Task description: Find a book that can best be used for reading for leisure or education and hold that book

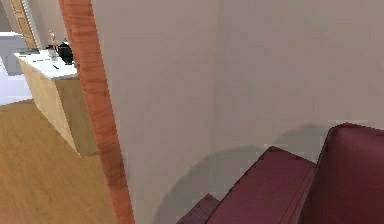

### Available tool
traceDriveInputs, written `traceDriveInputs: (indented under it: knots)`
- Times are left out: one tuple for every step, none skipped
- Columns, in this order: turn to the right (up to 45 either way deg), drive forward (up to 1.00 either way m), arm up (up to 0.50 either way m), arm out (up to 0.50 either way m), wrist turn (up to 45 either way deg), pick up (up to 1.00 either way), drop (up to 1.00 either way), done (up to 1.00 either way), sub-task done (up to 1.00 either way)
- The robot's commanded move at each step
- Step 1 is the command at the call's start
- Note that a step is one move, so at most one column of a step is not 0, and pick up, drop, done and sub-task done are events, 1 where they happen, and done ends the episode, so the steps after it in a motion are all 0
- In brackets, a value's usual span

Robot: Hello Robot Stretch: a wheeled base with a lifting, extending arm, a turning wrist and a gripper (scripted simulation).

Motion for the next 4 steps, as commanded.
traceDriveInputs:
  knots:
    - [0.0,0.0,-0.3,0.0,0.0,0.0,0.0,0.0,0.0]
    - [0.0,0.0,0.0,0.0,0.0,1.0,0.0,0.0,0.0]
    - [0.0,0.0,0.1,0.0,0.0,0.0,0.0,0.0,0.0]
    - [0.0,0.0,0.0,0.0,0.0,0.0,0.0,1.0,0.0]
